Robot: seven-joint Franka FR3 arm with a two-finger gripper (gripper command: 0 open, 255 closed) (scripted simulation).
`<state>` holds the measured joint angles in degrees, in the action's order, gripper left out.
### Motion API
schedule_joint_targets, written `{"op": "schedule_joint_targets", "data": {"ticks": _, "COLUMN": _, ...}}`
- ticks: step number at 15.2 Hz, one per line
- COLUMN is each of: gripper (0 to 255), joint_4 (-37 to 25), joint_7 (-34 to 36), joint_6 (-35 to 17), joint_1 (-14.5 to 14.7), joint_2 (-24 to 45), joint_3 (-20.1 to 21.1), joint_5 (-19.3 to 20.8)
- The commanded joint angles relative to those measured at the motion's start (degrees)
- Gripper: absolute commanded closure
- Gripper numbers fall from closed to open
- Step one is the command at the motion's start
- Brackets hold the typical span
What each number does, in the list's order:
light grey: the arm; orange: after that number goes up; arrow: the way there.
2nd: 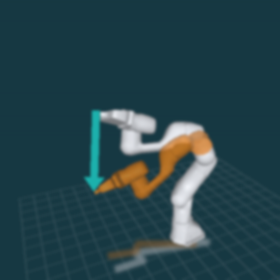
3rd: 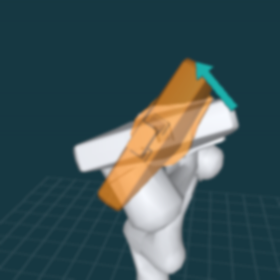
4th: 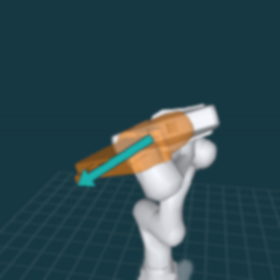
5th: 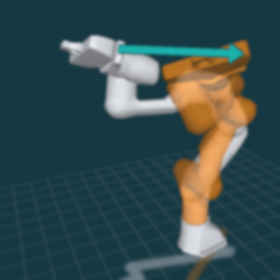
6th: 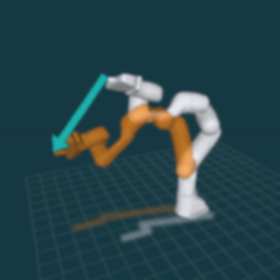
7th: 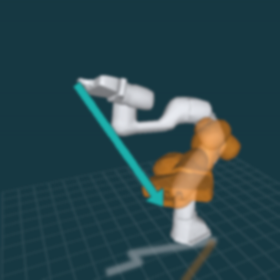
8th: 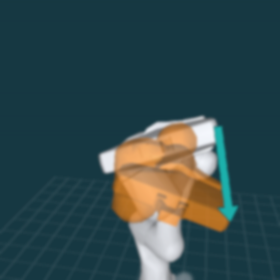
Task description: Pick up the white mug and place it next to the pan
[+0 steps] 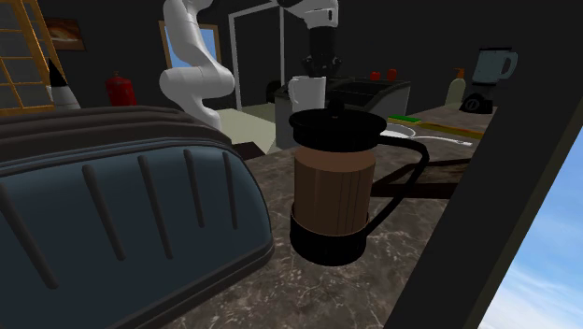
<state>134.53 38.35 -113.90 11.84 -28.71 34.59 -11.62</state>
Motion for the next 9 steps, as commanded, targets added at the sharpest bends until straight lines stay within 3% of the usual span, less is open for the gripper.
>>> {"op": "schedule_joint_targets", "data": {"ticks": 1, "gripper": 255, "joint_4": 1.41, "joint_7": 0.07, "joint_6": -1.70, "joint_1": 0.04, "joint_2": 0.25, "joint_3": 0.35, "joint_5": -0.14}}
{"op": "schedule_joint_targets", "data": {"ticks": 9, "gripper": 255, "joint_4": 6.00, "joint_7": 0.83, "joint_6": -8.32, "joint_1": -0.14, "joint_2": 2.35, "joint_3": 2.23, "joint_5": -0.28}}
